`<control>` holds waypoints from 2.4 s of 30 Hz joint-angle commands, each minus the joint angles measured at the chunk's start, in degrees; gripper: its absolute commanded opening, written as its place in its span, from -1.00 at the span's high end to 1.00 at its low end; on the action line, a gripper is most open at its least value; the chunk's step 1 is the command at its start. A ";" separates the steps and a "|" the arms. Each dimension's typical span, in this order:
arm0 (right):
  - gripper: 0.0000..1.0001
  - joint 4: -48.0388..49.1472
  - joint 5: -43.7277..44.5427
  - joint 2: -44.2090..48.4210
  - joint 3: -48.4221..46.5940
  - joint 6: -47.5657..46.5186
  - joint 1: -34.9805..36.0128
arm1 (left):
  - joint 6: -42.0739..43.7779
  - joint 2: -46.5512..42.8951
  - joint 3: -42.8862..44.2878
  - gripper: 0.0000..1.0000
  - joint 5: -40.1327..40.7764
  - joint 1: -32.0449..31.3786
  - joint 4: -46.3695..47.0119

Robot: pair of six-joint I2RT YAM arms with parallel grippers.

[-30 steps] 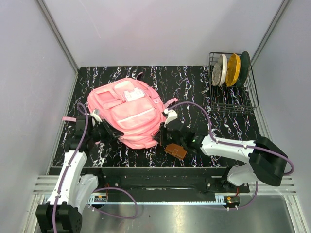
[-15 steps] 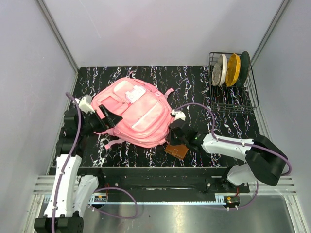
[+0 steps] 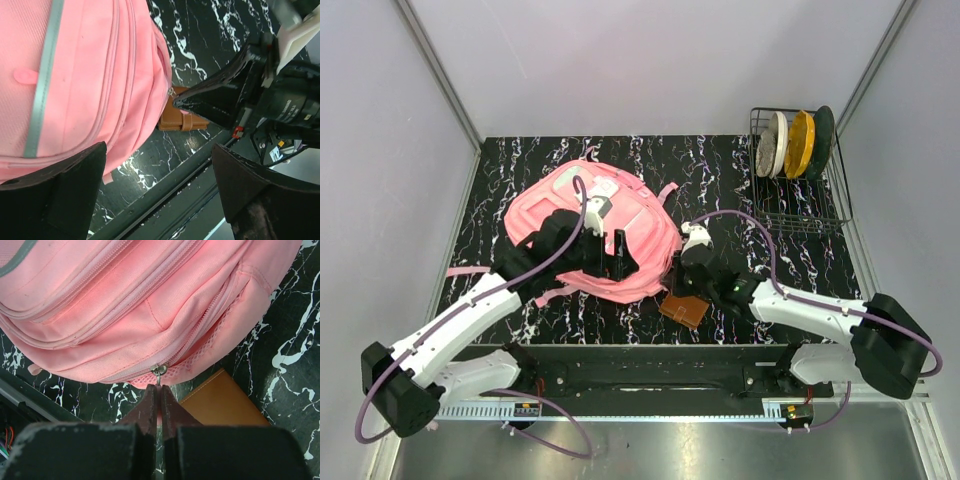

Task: Pack the student bag
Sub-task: Zip the student bag at the center of the board.

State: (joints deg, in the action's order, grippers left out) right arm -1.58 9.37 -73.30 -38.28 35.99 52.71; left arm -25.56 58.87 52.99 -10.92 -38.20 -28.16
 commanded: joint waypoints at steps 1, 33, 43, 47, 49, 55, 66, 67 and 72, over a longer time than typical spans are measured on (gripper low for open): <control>1.00 -0.87 2.14 2.90 0.58 1.01 0.29 | -4.58 -1.74 -1.22 -0.79 6.94 -5.37 0.22; 1.00 -0.88 0.21 3.16 -0.04 0.31 2.48 | -43.44 -5.52 -26.37 -0.36 27.71 -4.01 26.49; 1.00 -0.61 1.62 1.67 -1.44 -1.62 7.75 | -17.26 -2.97 -15.29 1.00 19.46 4.78 16.04; 1.00 -0.79 1.88 1.84 -1.27 -1.88 8.11 | -9.61 -4.46 -13.53 1.00 9.71 17.85 12.17; 1.00 -0.35 2.41 1.41 -0.92 -2.06 8.20 | -7.58 -4.64 -14.32 1.00 1.63 22.88 12.87; 1.00 -3.85 5.83 -5.00 -4.25 -3.03 8.20 | -5.82 -3.68 -14.93 1.00 -10.08 31.51 13.83; 1.00 -3.60 8.04 -4.75 -1.36 -0.22 2.93 | -3.62 -5.26 -16.43 1.00 -20.19 41.53 11.99; 1.00 -3.43 7.60 -4.75 -1.18 -0.30 2.06 | -3.27 -4.91 -16.34 1.00 -20.20 41.80 11.56; 1.00 -3.34 6.45 -5.80 -2.06 -0.30 -0.06 | -2.83 -4.47 -16.34 1.00 -20.20 42.59 10.85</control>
State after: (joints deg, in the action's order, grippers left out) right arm 0.36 12.67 -79.46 -41.01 36.32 55.29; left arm -31.33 55.96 35.03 -31.99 2.13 -23.05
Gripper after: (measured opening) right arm 0.021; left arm 0.116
